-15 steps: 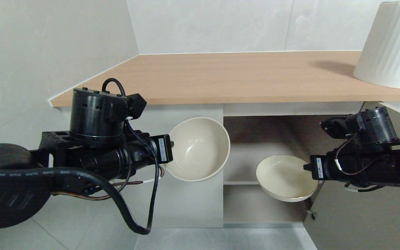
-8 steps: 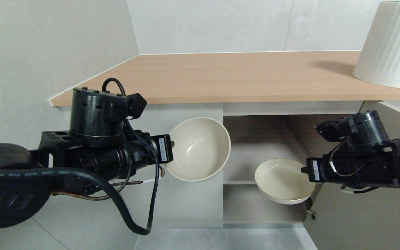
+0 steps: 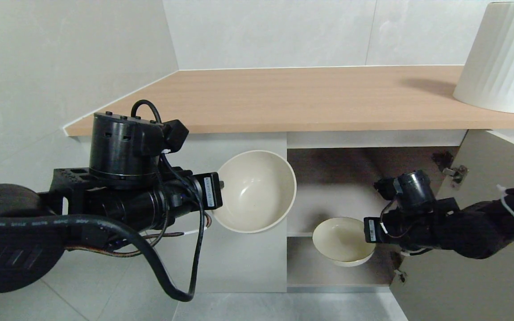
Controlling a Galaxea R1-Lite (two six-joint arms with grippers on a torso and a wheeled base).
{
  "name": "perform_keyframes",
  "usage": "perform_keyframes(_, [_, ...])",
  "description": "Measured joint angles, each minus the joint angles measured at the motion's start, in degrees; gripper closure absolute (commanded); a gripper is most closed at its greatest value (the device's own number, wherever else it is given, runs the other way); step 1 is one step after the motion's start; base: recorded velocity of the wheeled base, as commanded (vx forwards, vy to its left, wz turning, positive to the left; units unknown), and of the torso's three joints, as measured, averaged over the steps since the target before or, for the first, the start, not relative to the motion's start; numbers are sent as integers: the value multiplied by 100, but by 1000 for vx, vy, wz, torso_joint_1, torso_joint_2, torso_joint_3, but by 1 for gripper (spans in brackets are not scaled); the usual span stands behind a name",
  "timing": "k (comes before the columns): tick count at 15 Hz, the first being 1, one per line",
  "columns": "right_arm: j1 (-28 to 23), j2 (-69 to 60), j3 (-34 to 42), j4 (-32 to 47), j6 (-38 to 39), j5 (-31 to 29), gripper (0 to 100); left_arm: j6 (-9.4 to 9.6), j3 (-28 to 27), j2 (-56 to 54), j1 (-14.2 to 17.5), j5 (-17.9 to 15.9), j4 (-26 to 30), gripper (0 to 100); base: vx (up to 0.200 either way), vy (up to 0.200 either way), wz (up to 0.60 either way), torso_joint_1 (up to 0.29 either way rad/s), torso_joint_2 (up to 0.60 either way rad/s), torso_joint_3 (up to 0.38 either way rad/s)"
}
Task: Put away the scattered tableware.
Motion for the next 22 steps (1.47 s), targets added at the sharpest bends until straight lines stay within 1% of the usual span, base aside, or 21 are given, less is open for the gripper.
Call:
perform_keyframes(2, [-41,545,-233,-354,260,-241,100,1,0,4,-2,0,0,100,0,0,0,0,0,0])
perform_keyframes(3, [-83,853,-467,-479,352,-427,100,4,0,6,-2,0,2,100,0,0,0,0,0,0])
perform_keyframes(6, [-207,1458,-933,-681,475,-747,100,6,0,50,-10,0,0,100,0,0,0,0,0,0])
perform_keyframes(8, [-290,1832,-1182,-1200,503,-972,100,6,2,91,-29,0,0,100,0,0,0,0,0,0])
perform_keyframes(9, [-345,2003,-1309,-1329,492,-1029,100,6,2,100,-49,4,2,100,0,0,0,0,0,0])
perform_keyframes(11, [-456,2263,-1541,-1360,484,-1056,100,6,11,96,-57,6,0,100,0,0,0,0,0,0])
perform_keyframes(15, [-651,2610,-1941,-1396,506,-1306,100,6,11,107,-66,6,0,100,0,0,0,0,0,0])
perform_keyframes(18, [-677,2753,-2165,-1407,651,-1431,100,9,11,111,-62,9,0,100,0,0,0,0,0,0])
perform_keyframes(20, [-681,2864,-2384,-1402,706,-1694,100,9,11,108,-63,9,0,100,0,0,0,0,0,0])
perform_keyframes(22, [-686,2925,-2471,-1402,711,-1714,100,9,9,111,-63,9,0,100,0,0,0,0,0,0])
